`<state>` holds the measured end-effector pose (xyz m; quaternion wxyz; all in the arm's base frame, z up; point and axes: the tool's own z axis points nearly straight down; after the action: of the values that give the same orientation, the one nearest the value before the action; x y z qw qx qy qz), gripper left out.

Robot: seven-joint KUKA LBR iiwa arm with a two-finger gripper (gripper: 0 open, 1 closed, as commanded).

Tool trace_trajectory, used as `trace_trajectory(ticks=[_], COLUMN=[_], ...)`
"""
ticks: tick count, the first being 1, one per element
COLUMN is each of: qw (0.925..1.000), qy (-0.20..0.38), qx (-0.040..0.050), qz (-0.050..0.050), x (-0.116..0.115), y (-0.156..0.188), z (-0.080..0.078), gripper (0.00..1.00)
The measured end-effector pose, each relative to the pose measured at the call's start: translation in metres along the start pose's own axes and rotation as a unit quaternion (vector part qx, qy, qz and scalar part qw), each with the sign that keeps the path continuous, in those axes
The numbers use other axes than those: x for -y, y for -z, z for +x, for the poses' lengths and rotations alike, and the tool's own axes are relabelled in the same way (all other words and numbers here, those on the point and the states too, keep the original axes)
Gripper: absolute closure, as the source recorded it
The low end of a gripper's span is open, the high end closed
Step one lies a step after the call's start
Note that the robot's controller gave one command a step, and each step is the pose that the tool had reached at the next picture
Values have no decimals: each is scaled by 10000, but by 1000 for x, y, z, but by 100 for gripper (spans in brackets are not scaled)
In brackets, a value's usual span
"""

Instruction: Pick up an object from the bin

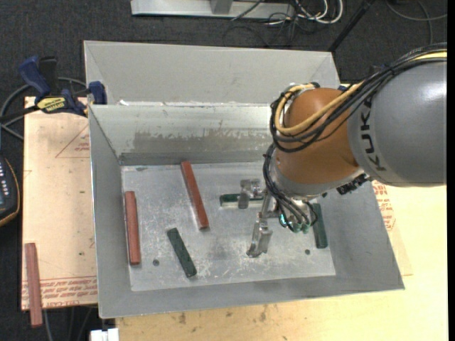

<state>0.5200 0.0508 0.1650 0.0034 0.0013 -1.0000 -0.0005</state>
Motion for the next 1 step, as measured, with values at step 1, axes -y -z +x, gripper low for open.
trace_trajectory(ticks=[1], qw=[9985], qy=[-547], qx=[36], qz=[-6], x=[-27], y=[-83], z=[-79], gripper=[0])
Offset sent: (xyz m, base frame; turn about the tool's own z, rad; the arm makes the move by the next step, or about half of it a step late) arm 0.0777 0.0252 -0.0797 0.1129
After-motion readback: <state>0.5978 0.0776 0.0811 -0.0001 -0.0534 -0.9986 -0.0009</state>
